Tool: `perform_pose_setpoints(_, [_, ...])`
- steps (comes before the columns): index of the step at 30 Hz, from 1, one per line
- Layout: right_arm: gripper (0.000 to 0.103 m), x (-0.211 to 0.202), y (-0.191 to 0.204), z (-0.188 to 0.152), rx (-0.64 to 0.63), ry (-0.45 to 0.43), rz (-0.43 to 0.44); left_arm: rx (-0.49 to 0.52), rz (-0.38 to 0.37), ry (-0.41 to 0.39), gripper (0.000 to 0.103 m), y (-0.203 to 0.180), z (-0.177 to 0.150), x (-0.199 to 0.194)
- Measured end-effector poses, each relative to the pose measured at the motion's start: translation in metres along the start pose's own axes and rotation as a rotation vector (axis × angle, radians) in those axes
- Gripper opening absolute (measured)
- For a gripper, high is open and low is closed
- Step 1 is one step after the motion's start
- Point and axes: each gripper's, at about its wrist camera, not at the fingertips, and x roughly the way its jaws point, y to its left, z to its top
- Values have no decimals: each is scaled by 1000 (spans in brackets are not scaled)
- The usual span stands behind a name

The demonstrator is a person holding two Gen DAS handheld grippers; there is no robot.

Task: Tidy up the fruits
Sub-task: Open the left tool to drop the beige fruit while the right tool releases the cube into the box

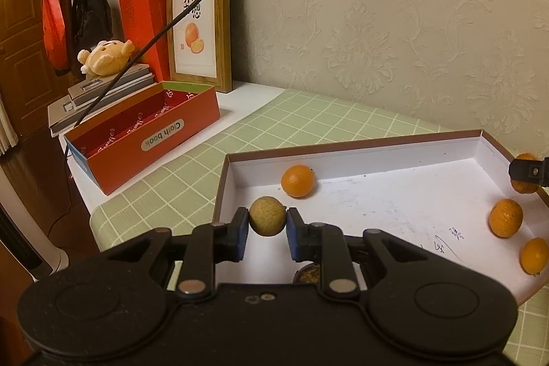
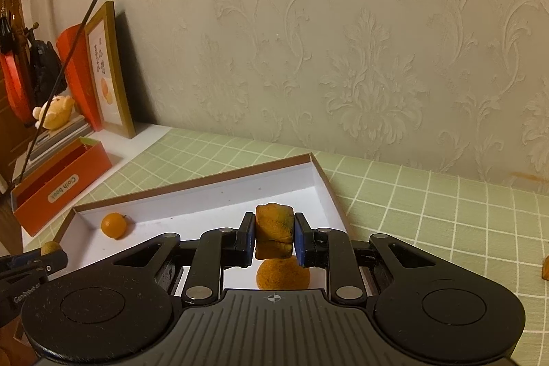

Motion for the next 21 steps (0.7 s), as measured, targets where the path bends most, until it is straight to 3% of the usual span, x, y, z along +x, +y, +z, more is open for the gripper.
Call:
perform_pose_setpoints(2, [24,2,0,1,-3,6,-6,-6,-1,0,21,0,0,1])
perform_pose_setpoints(4, [27,3,-1,2,-6,11,-4,-8,14,-6,39,-1,1,0])
perform_pose_setpoints(5, [39,1,-2,2,4,4,3,-11,29,-13,57,-1,1,-2])
perform_pose_setpoints(6, [47,-2,-3,3,17,-11,4,-16,40,-28,66,-1,2,-4])
perform_pose_setpoints(7, [61,-6,-4,4,18,-31,3,-14,47,-43,68,-1,3,-7])
perform_pose_setpoints(8, [66,-9,-4,6,13,-49,2,-13,51,-54,72,-1,5,-10])
perform_pose_setpoints(11, [66,-20,-5,11,22,-89,12,-22,60,-82,86,0,9,-17])
perform_pose_setpoints(18, [70,-30,-9,13,45,-98,20,5,37,-91,86,-7,9,-21])
perform_pose_setpoints(21, [79,-35,-10,13,44,-107,16,22,31,-102,86,-12,9,-24])
